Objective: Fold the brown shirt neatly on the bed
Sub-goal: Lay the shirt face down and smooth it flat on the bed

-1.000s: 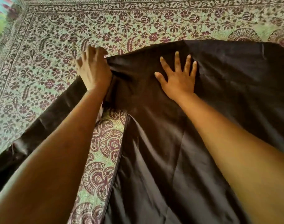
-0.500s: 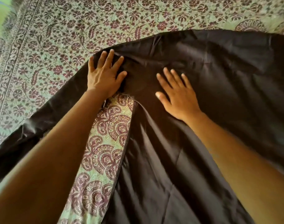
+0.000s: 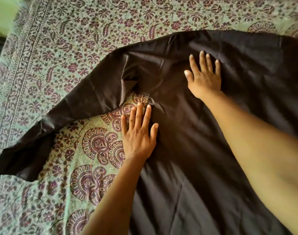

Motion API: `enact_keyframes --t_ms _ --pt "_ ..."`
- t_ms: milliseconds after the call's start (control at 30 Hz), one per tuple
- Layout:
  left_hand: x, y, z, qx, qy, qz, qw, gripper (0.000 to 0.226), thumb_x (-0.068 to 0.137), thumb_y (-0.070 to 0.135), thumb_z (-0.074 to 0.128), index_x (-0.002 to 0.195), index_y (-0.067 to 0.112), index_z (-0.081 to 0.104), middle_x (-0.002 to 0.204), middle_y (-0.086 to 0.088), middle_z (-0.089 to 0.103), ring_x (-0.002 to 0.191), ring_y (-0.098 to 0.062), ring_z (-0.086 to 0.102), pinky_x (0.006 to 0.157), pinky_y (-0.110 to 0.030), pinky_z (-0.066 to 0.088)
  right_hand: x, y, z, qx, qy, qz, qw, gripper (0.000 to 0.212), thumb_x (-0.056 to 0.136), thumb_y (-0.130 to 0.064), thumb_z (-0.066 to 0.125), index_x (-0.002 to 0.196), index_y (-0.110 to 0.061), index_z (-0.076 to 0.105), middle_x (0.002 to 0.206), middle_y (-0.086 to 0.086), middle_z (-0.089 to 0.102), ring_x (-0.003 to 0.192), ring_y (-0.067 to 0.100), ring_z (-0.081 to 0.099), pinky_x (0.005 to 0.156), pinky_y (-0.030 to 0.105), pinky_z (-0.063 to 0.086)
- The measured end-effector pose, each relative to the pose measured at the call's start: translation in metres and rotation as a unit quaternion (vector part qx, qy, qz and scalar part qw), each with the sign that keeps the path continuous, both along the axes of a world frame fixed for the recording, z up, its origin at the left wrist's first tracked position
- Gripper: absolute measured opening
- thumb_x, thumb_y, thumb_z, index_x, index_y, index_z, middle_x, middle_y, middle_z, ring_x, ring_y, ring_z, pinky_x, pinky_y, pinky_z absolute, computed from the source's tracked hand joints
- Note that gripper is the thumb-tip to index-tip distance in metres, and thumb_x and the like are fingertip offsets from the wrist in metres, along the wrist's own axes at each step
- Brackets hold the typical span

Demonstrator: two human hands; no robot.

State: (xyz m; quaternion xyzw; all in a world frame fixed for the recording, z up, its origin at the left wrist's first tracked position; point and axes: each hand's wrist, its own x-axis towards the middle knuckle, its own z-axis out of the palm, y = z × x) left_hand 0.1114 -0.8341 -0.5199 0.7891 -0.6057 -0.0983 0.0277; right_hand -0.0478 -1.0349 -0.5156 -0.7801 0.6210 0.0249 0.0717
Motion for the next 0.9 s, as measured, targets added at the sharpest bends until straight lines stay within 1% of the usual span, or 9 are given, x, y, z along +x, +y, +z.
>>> enact_keyframes --t_ms 33,100,167,200,400,500,600,667,900 --pt "0.000 0.000 -0.001 0.002 -0.002 -0.001 1.000 0.060 0.092 0.051 0.021 0.147 0.028 0.021 0.156 0.000 0.021 0.143 -0.018 0.018 0.115 -0.045 0.006 0.008 0.008 0.003 -0.020 -0.013 0.009 1.000 0.059 0.097 -0.044 0.025 0.148 -0.018 0.014 0.157 0.011 0.006 0.144 0.027 0.006 0.114 0.045 -0.001" --pt "0.001 0.000 -0.002 -0.003 -0.012 -0.004 1.000 0.060 0.092 0.051 0.022 0.147 0.028 0.022 0.155 -0.001 0.022 0.143 -0.019 0.019 0.115 -0.046 0.007 0.024 0.032 0.006 -0.039 -0.060 0.124 0.990 0.064 0.093 -0.046 0.023 0.147 -0.013 0.019 0.156 0.012 0.012 0.143 0.027 0.013 0.114 0.044 0.004" --pt "0.001 0.000 -0.002 -0.005 -0.015 -0.005 1.000 0.060 0.092 0.051 0.022 0.147 0.027 0.022 0.155 -0.002 0.022 0.143 -0.019 0.019 0.115 -0.046 0.007 0.031 0.048 0.001 -0.003 -0.063 0.258 0.964 0.066 0.090 -0.049 0.017 0.147 -0.016 0.020 0.155 0.008 0.016 0.143 0.023 0.016 0.115 0.040 0.007" --pt "0.001 0.001 -0.002 -0.004 -0.013 -0.006 1.000 0.059 0.092 0.051 0.023 0.147 0.027 0.022 0.155 -0.002 0.022 0.143 -0.020 0.019 0.115 -0.046 0.006 0.031 0.048 -0.003 0.014 -0.053 0.270 0.961 0.067 0.089 -0.051 0.016 0.147 -0.019 0.020 0.155 0.006 0.016 0.143 0.022 0.016 0.115 0.039 0.007" --pt "0.001 0.000 -0.001 -0.002 -0.014 -0.007 1.000 0.059 0.093 0.051 0.022 0.147 0.030 0.019 0.156 -0.002 0.019 0.143 -0.020 0.019 0.115 -0.046 0.005 0.030 0.001 -0.007 0.031 -0.019 0.116 0.993 0.058 0.096 -0.053 0.022 0.148 -0.031 0.009 0.158 0.002 0.001 0.145 0.020 0.003 0.115 0.043 0.000" --pt "0.001 -0.001 -0.002 -0.007 -0.014 -0.004 1.000 0.058 0.092 0.050 0.025 0.147 0.031 0.020 0.156 -0.002 0.021 0.143 -0.021 0.020 0.115 -0.046 0.007 0.039 0.003 0.000 0.010 -0.040 0.054 0.998 0.060 0.096 -0.050 0.024 0.149 -0.025 0.010 0.157 0.009 0.002 0.144 0.026 0.004 0.115 0.047 0.000" --pt "0.002 0.000 -0.003 -0.010 -0.017 -0.005 1.000 0.059 0.092 0.050 0.026 0.147 0.030 0.021 0.155 -0.003 0.022 0.143 -0.021 0.021 0.115 -0.046 0.007 0.048 0.036 -0.002 -0.035 -0.078 0.201 0.976 0.062 0.093 -0.049 0.025 0.147 -0.019 0.020 0.155 0.011 0.016 0.143 0.028 0.016 0.114 0.047 0.009" --pt "0.001 0.001 -0.003 -0.009 -0.017 -0.006 1.000 0.059 0.092 0.050 0.026 0.147 0.029 0.022 0.155 -0.003 0.023 0.143 -0.021 0.021 0.115 -0.047 0.007 0.046 0.047 -0.007 -0.001 -0.052 0.263 0.963 0.064 0.091 -0.054 0.019 0.147 -0.023 0.020 0.155 0.007 0.017 0.143 0.023 0.016 0.115 0.043 0.009" --pt "0.000 0.001 0.000 0.007 -0.010 -0.001 1.000 0.061 0.092 0.052 0.019 0.148 0.028 0.016 0.157 0.000 0.016 0.145 -0.018 0.013 0.117 -0.048 0.006 0.047 0.036 -0.003 0.031 -0.028 0.131 0.990 0.061 0.097 -0.050 0.021 0.149 -0.022 0.005 0.157 0.007 -0.001 0.145 0.021 0.002 0.116 0.042 -0.001"
